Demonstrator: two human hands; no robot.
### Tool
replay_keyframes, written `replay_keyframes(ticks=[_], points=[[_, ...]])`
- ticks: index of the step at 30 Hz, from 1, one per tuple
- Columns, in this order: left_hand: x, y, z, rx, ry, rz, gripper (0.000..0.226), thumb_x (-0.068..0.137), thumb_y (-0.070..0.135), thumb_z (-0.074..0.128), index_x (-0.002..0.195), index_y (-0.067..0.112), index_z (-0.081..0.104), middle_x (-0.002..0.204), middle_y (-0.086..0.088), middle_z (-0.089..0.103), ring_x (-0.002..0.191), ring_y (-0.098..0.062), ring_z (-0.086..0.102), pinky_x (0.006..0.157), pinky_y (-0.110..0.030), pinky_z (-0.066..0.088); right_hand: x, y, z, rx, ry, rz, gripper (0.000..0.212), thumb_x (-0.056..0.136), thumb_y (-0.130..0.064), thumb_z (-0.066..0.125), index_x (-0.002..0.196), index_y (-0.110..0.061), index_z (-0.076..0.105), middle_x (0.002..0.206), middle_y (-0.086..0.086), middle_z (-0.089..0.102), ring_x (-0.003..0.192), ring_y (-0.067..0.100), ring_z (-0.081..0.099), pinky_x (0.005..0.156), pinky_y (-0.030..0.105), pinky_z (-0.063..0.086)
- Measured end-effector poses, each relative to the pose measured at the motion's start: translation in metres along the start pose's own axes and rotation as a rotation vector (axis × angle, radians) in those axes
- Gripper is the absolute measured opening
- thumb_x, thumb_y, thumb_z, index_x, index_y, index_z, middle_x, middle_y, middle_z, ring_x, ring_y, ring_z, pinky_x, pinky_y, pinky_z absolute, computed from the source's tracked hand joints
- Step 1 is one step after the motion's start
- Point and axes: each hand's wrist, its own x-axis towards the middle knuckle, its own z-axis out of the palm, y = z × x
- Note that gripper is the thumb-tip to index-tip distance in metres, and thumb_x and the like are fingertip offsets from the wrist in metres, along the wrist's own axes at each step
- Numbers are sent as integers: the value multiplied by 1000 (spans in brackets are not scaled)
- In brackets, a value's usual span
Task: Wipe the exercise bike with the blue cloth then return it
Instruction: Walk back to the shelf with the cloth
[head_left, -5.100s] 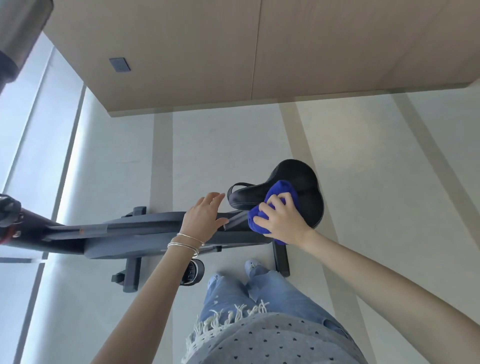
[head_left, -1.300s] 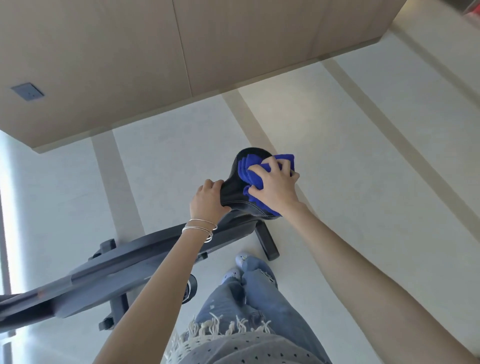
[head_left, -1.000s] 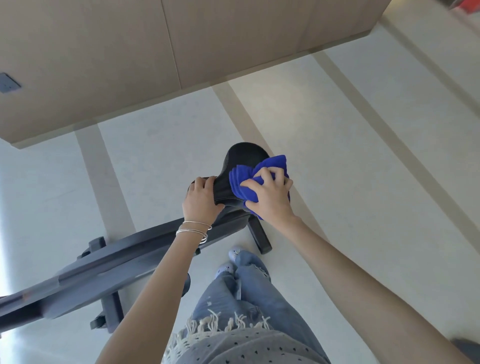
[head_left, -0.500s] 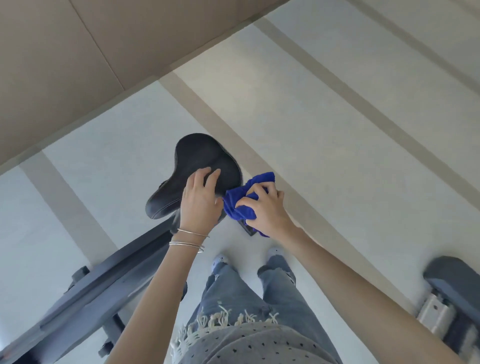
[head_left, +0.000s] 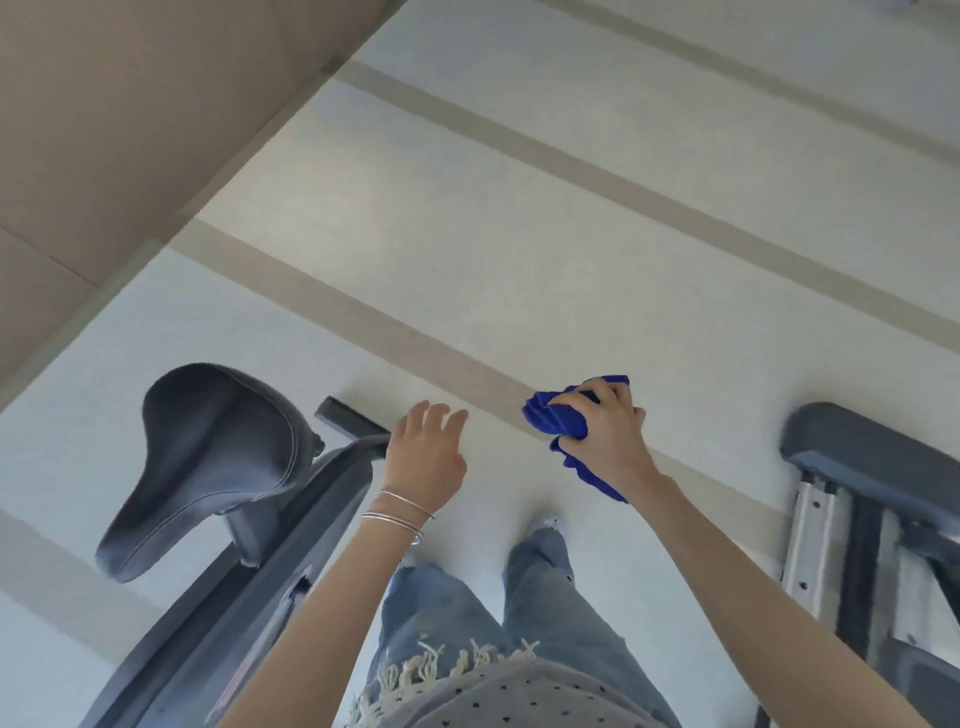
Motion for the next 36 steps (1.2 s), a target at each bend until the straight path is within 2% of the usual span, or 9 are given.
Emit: replay_keyframes(ticks=[4,17,27,36], points=[[39,61,-1,89,-38,89,58,88,30,46,143,21,30,148,-4,34,141,-24,22,114,-36,19,-2,55,-30,21,31,88,41,72,-21,69,112,-29,63,119,-3,51,113,26,38,79,37,34],[131,222,2,241,-41,257,61,91,45,40,146,27,20,156,-3,20,144,-26,14,118,-45,10,-25,204,-102,144,103,340,38,73,-19,67,109,-30,62,117,-5,51,114,24,37,80,37,34],[195,261,-6,294,-69,364,66,92,44,41,148,29,12,159,-4,8,146,-27,7,118,-48,6,1,241,-116,229,134,449,37,73,-17,66,108,-28,62,114,-5,51,111,23,37,81,38,33],[296,285,-40,309,-34,473,65,92,44,42,148,28,13,159,-5,10,146,-29,6,118,-50,7,81,265,-154,265,208,492,38,70,-15,67,104,-30,63,108,-7,50,109,22,36,79,35,28]])
